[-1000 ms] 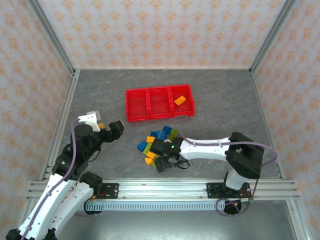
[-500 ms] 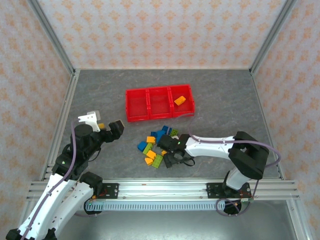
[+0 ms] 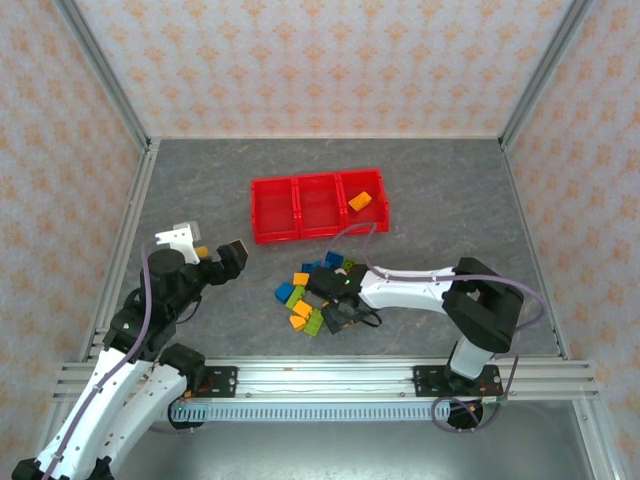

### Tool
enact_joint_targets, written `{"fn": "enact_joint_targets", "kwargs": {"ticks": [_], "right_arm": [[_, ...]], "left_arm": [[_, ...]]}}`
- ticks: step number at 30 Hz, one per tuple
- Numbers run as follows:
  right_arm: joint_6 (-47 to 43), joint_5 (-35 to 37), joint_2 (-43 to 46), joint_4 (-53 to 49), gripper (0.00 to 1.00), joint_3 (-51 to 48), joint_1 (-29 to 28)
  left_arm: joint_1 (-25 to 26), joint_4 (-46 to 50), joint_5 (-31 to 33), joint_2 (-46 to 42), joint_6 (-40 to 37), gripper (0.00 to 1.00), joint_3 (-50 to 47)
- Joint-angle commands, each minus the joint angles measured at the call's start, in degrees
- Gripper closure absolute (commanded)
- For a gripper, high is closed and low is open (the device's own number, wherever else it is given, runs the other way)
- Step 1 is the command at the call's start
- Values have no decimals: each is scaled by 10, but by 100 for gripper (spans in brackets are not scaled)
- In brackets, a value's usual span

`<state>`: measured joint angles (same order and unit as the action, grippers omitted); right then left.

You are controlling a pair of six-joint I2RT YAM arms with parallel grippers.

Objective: Sort the legos into containers by color
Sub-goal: Pick up the lego from the bottom-center of the table, then place the lego in the container.

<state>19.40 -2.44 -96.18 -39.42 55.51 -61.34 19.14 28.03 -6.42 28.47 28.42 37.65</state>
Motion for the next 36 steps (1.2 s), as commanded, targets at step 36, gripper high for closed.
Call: {"fn": "enact_joint_targets", "kwargs": {"ticks": [36], "right_arm": [[-185,-33,-48,62,60,296,307]], "left_arm": [[6,-19,-8,5,-13,1,-7]]}}
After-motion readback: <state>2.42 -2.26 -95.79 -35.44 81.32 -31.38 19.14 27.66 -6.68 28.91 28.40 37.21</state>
